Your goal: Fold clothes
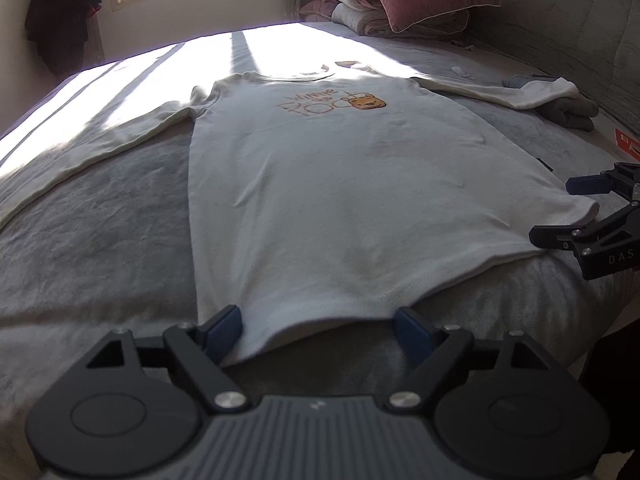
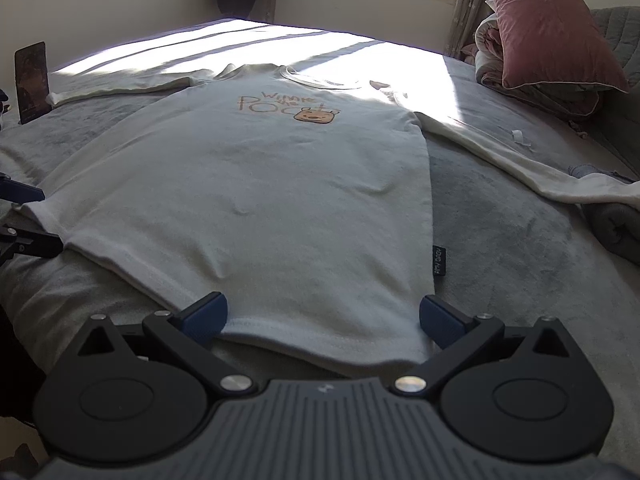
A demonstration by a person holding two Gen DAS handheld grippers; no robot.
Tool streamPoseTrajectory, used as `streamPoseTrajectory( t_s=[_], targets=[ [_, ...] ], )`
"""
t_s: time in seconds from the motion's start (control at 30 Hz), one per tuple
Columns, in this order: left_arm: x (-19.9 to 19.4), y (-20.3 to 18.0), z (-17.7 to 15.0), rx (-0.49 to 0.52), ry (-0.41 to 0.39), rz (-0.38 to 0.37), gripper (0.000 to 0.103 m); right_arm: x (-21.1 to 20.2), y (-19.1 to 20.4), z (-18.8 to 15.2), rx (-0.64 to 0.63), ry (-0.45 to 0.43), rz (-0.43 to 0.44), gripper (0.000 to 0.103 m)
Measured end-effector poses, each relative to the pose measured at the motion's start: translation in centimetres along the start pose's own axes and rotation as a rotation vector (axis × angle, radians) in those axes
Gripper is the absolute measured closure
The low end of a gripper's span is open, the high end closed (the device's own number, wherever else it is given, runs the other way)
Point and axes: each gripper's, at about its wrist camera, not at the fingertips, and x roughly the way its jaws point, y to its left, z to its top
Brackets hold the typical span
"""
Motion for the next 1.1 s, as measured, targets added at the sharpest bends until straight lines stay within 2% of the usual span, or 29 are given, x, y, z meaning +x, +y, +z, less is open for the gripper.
streamPoseTrajectory(
  t_s=[0.1,0.3,0.37,0.53,0.8,1.0,1.1],
  targets=[
    [-0.1,-0.1,0.4,0.002,0.029,0.002,0.018,-0.2,-0.1,-0.1,-0.007,0.0,0.0,0.0],
    [-1.2,-1.4,1.1,0.114,0.101,-0.018,0.016,-0.6,-0.7,0.0,-0.02,0.042,0.029,0.0],
    [-1.7,-1.6,1.4,0.134,0.104,-0.055,0.016,-0.8,-1.1,0.1,-0.039,0.081,0.049,0.0],
    [-2.6,-2.3,3.0,0.179,0.069,-0.111,0.016,-1.3,-2.5,0.4,0.002,0.093,0.039,0.0],
    [-1.8,-2.2,7.7,0.156,-0.017,-0.195,0.012,-2.0,-4.2,2.4,0.097,0.04,0.018,0.0],
    [0.8,-1.3,11.2,0.098,-0.035,-0.213,0.012,-1.3,-4.7,4.3,0.143,0.022,-0.01,0.0],
    [2.0,-0.7,12.8,0.054,-0.039,-0.232,0.011,-0.9,-5.5,5.6,0.194,0.03,0.01,0.0]
  ],
)
